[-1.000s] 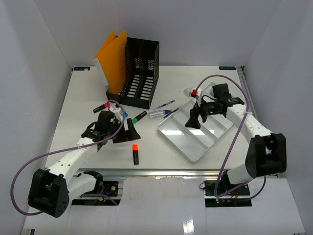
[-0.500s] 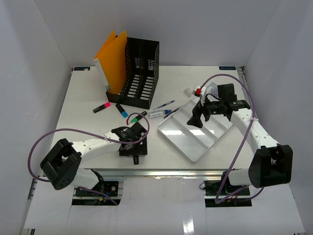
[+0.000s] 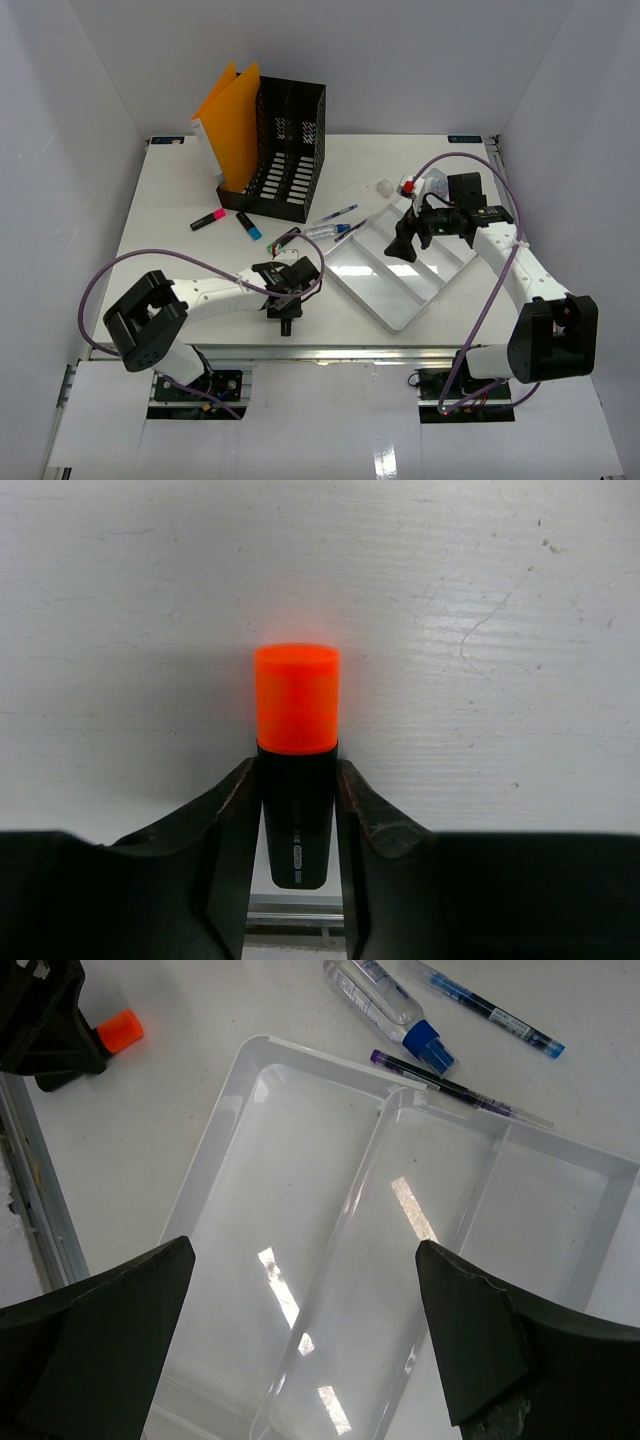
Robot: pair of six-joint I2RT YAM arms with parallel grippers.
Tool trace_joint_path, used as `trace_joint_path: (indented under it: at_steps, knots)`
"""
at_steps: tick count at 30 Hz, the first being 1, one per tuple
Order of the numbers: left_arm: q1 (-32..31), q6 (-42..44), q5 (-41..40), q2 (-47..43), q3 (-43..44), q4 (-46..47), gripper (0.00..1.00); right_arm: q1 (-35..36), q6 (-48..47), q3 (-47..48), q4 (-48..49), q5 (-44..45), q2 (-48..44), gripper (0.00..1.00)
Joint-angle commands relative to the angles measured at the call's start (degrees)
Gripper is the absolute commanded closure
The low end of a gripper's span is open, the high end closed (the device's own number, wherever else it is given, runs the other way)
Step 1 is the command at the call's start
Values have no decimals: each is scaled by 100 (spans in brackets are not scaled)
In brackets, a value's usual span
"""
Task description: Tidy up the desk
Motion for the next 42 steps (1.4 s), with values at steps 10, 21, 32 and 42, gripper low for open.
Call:
trace_joint_path:
  at_steps: [10, 21, 32, 42]
  knots:
    - [-5, 781, 678, -882, -239, 1530, 92, -198, 70, -1, 112, -135, -34, 2]
    - [621, 749, 2472, 252, 1445, 3816, 100, -1331, 1276, -437, 1205, 304, -654, 2]
    - [889, -337, 3550, 3819, 5425, 4965, 100, -1964, 2012, -791, 1894, 682, -1183, 2]
    - [927, -1248, 3717, 5791, 7569, 5263, 98, -2106, 2057, -783, 1967, 742, -1283, 2]
